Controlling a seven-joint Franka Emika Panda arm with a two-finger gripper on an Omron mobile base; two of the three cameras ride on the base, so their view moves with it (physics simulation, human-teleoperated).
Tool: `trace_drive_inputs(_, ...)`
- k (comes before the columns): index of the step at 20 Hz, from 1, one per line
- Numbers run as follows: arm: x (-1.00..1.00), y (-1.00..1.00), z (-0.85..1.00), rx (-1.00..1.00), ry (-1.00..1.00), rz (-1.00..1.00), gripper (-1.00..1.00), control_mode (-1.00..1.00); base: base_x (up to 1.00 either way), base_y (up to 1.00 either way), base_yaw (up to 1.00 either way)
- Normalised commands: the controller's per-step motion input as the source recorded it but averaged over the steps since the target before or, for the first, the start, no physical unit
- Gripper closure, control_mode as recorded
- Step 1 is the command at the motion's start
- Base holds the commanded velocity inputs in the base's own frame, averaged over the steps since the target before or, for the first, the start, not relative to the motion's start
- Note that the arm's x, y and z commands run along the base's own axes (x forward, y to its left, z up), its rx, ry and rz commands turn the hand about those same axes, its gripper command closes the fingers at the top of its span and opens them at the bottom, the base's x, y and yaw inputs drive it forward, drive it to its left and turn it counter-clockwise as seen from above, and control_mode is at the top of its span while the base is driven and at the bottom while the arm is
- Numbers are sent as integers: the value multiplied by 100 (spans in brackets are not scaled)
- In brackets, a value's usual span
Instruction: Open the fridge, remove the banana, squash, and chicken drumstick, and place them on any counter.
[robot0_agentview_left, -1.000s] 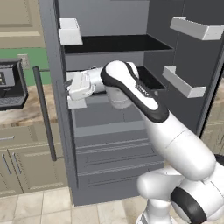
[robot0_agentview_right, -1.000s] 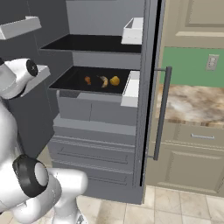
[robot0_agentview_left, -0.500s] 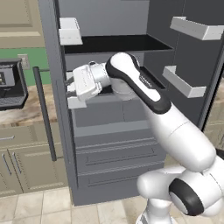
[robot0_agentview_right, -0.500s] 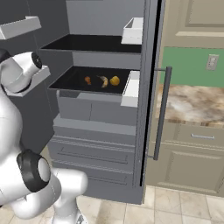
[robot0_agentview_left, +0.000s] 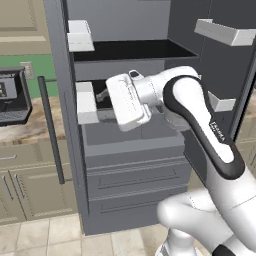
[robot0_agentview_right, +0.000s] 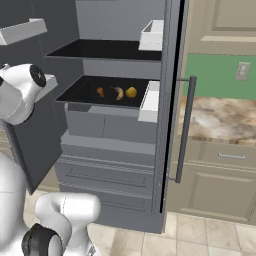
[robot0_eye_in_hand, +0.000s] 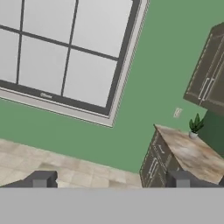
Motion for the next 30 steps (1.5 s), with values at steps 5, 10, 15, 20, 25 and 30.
trace_drive_inputs(5, -80, -99, 39, 2, 13, -25, -100, -100, 0, 0, 0)
trace_drive_inputs(10, -6, -94, 0, 1, 20, -48, -100, -100, 0, 0, 0)
trace_drive_inputs(15, 29, -49, -3, 1, 3, -14, -100, -100, 0, 0, 0)
trace_drive_inputs(20, 0, -57, 0, -9, 6, -61, -100, -100, 0, 0, 0)
trace_drive_inputs(25, 2, -46, 2, -15, 31, -75, -100, -100, 0, 0, 0)
trace_drive_inputs(30, 6, -62, 11, -5, 49, -56, -100, -100, 0, 0, 0)
